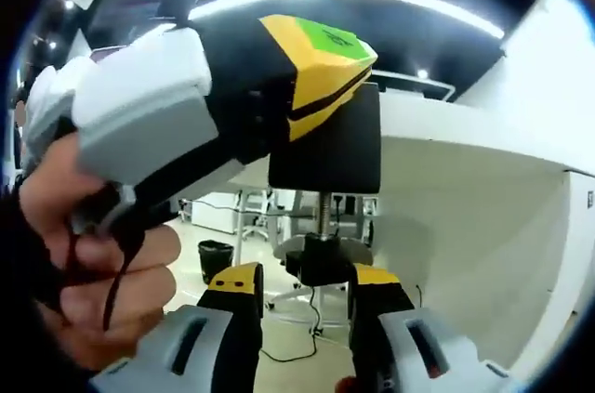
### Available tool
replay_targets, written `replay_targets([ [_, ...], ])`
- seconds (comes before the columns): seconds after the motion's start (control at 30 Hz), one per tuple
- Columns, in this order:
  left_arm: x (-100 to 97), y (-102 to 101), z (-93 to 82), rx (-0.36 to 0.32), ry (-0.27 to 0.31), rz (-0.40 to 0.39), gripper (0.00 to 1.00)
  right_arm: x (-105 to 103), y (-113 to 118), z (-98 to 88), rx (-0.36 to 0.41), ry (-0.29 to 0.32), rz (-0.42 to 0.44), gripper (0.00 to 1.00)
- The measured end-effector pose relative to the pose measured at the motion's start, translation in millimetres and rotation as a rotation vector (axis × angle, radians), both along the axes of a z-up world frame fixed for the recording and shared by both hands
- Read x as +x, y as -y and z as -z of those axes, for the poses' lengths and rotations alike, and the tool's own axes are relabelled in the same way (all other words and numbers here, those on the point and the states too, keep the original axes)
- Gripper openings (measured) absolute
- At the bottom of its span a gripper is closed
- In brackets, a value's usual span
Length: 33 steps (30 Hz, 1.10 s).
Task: Clamp the fixed fixture on the desktop, loosen the retaining clip, secure it to the edge of the desk, and tighten the retaining clip.
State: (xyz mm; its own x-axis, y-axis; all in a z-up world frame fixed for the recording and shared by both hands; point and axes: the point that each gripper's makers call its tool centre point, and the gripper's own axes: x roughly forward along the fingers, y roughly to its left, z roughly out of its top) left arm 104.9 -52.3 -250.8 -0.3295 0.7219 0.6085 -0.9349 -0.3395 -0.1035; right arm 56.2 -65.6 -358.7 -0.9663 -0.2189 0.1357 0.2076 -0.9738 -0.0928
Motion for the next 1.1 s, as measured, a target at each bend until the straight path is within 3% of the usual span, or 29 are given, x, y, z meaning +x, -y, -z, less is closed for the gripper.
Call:
replay_targets([
  [0.07, 0.0, -0.2, 0.1, -0.003, -0.001, -0.001, 0.02, -3.2, -3.9, 0.4, 0.002, 0.0, 0.01, 0.27],
  [0.2, 0.2, -0.4, 0.2, -0.005, -0.002, -0.001, 0.02, -4.5, -6.0, 1.3, 0.007, 0.006, -0.019, 0.26],
  [0.5, 0.2, 0.2, -0.1, -0.001, -0.001, 0.001, 0.02, -1.6, 1.4, 5.7, 0.01, 0.018, -0.236, 0.18],
  [0.57, 0.2, 0.4, 0.0, -0.002, 0.0, 0.001, 0.02, -7.9, -1.7, 11.7, 0.049, 0.034, -0.24, 0.01],
  [0.63, 0.4, 0.4, 0.3, -0.002, 0.001, 0.002, 0.02, -7.4, -1.8, 11.3, 0.008, 0.041, -0.265, 0.01],
  [0.7, 0.4, 0.5, 0.4, -0.005, 0.002, 0.001, 0.02, -8.6, -4.2, 11.1, 0.007, 0.03, -0.246, 0.04],
  [0.8, 0.4, 0.6, 0.4, -0.006, 0.001, 0.001, 0.02, -9.0, -3.3, 12.9, -0.008, 0.039, -0.247, 0.21],
  [0.97, 0.3, 0.6, 0.3, -0.005, 0.003, -0.001, 0.02, -8.8, -3.0, 15.4, 0.015, 0.048, -0.238, 0.29],
  [1.1, 0.2, 0.4, 0.3, -0.005, 0.004, -0.002, 0.02, -10.0, -9.0, 7.1, -0.046, 0.044, -0.186, 0.36],
])
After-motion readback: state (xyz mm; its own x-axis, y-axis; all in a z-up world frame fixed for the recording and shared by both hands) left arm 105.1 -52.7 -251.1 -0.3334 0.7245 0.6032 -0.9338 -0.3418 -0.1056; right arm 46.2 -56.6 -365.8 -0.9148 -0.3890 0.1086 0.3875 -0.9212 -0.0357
